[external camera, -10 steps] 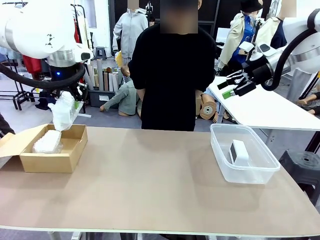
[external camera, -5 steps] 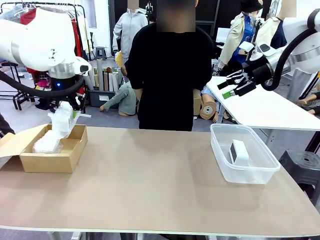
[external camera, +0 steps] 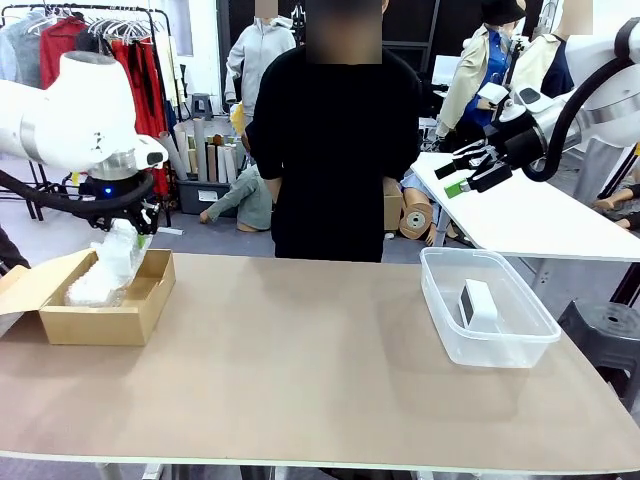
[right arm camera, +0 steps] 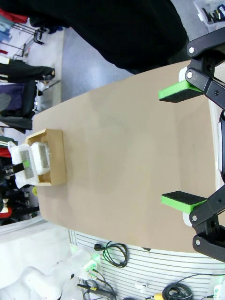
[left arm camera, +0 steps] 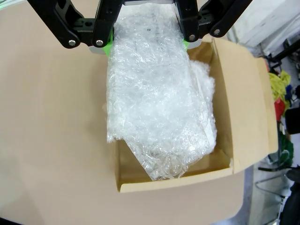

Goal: Separate and place wrapped and unwrapped clocks.
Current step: If the picked Digital clock is wrapped, place it in the Package Box ; if not, place it in the Organizing box.

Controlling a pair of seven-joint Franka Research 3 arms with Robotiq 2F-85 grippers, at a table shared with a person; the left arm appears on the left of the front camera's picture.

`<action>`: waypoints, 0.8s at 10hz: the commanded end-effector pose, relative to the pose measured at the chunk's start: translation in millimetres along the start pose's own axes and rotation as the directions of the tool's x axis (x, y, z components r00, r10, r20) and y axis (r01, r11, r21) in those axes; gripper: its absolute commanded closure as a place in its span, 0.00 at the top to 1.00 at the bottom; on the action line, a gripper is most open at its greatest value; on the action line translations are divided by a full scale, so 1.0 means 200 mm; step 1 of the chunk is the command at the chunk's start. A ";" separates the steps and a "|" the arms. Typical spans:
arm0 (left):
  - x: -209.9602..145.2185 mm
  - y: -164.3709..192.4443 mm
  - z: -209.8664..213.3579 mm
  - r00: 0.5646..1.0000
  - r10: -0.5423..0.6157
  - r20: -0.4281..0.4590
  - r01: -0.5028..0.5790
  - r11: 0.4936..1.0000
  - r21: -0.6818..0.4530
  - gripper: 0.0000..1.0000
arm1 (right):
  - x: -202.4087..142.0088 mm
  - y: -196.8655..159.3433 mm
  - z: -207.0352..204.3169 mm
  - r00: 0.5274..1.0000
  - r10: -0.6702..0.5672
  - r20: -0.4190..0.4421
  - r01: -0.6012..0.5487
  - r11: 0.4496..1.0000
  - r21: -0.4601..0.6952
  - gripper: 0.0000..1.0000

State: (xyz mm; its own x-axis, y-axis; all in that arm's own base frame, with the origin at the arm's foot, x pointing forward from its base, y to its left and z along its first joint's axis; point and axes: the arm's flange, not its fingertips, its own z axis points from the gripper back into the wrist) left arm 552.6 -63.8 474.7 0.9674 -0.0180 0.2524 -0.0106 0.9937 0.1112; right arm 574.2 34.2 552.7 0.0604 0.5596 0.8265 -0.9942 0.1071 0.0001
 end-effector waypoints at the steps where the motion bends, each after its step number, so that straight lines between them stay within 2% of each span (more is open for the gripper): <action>1: 0.00 0.06 -0.07 0.999 -0.021 0.038 0.021 1.000 -0.010 0.00 | 0.01 0.00 0.01 1.000 0.004 0.001 -0.004 1.000 -0.005 1.00; 8: 0.00 0.00 -0.26 0.999 -0.037 0.015 0.037 0.999 -0.026 0.00 | 0.01 0.00 0.01 1.000 0.004 0.001 -0.004 1.000 -0.005 1.00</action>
State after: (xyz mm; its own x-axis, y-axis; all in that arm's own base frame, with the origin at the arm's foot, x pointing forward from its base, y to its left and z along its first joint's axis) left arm 568.7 -59.1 425.9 0.9679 -0.0418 0.2479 0.0171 0.9948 0.1009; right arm 574.2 34.1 552.7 0.0604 0.5596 0.8265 -0.9942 0.1072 0.0001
